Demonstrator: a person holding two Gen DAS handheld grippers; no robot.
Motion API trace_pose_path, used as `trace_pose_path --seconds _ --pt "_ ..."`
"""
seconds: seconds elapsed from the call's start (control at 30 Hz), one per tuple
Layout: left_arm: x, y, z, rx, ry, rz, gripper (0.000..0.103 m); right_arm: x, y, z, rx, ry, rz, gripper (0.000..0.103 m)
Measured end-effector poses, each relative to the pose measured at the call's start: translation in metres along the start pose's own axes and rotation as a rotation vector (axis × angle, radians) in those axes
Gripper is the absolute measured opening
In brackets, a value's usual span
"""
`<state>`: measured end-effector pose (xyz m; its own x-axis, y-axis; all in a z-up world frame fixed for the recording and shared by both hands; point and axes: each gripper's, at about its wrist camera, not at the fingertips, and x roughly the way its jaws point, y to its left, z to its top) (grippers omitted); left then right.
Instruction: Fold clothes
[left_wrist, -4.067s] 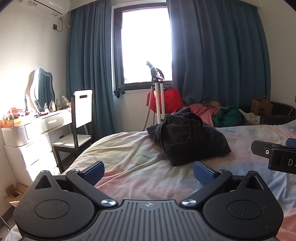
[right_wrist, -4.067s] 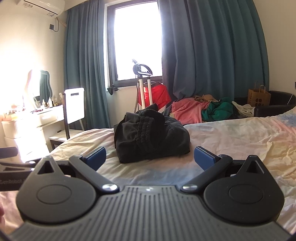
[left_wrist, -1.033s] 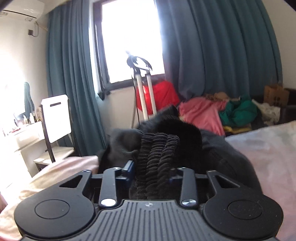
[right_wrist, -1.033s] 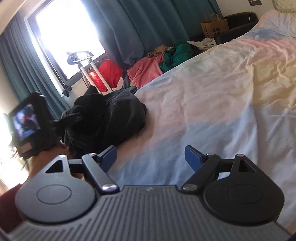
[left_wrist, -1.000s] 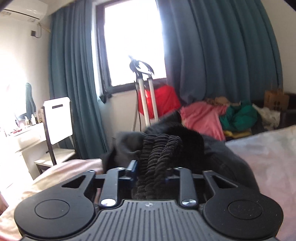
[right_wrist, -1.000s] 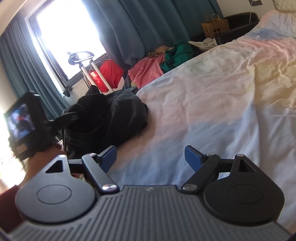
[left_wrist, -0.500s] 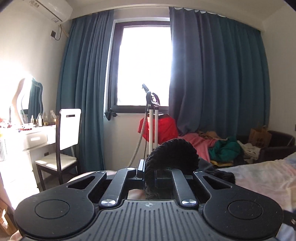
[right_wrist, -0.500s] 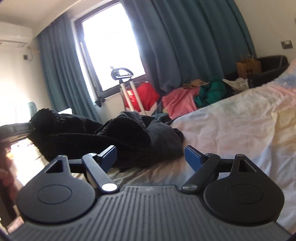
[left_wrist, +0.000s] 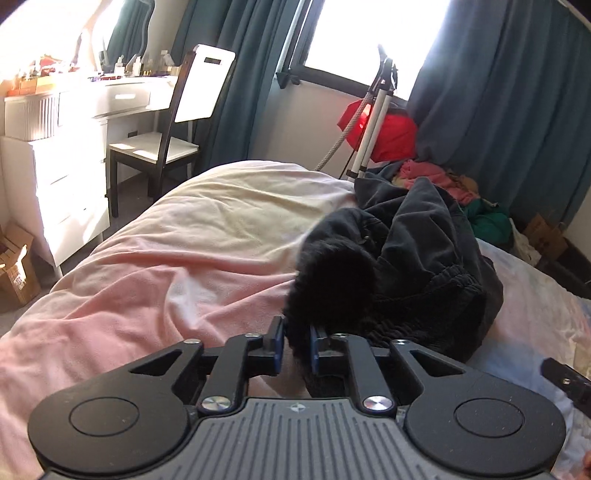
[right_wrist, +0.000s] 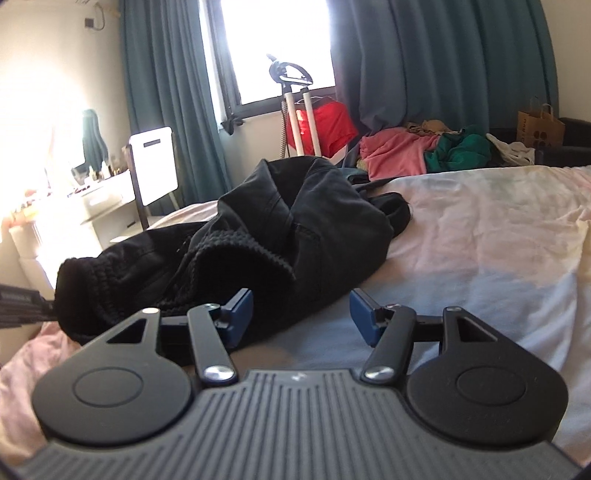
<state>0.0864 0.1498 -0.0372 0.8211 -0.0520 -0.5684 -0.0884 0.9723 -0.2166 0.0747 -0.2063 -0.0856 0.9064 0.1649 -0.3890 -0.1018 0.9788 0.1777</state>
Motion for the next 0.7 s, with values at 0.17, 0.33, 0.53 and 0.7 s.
trace_pose_path --seconds 0.17,0.33,0.53,0.7 --pt "-0.014 -0.028 -0.006 0.042 -0.024 0.009 0.041 0.016 0.021 -0.011 -0.1 -0.003 -0.013 0.062" --pt "0.008 -0.047 0.0 0.077 -0.033 0.042 0.048 0.046 0.031 -0.009 -0.178 0.024 -0.031 0.062" --pt "0.028 -0.023 -0.002 0.015 0.005 0.092 0.048 0.108 0.035 0.006 -0.279 0.039 -0.041 0.062" --pt "0.04 0.0 0.0 -0.079 0.003 0.094 0.049 0.151 0.05 0.012 -0.375 0.036 -0.004 0.036"
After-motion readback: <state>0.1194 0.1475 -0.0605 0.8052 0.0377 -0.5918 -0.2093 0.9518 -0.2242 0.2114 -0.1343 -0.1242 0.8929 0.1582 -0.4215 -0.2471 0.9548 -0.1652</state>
